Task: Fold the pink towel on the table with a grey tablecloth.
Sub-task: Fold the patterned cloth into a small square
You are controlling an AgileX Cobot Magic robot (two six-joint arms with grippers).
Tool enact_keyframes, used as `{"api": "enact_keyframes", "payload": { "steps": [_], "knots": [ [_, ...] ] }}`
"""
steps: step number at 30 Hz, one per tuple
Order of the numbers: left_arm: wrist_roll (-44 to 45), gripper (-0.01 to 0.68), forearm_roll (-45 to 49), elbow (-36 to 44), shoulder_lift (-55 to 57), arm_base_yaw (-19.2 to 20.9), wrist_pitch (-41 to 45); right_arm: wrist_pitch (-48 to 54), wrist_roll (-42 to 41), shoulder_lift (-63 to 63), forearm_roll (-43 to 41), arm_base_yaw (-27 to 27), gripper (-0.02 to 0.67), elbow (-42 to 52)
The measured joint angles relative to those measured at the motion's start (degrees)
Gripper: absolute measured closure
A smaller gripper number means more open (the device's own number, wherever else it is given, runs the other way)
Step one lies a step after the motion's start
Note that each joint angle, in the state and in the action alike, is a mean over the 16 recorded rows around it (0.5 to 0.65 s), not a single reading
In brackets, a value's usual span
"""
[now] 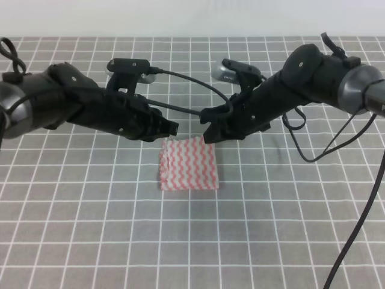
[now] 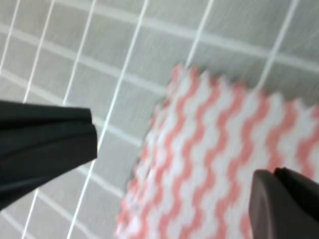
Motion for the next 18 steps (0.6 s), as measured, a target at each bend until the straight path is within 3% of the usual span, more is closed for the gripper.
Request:
{"api": "enact_keyframes", "payload": {
  "steps": [18],
  "knots": [
    [1.01, 0.676, -2.09, -0.37, 6.18, -0.13, -2.34, -4.51, 0.67, 4.46, 0.74, -0.51, 0.664, -2.08]
  ]
}}
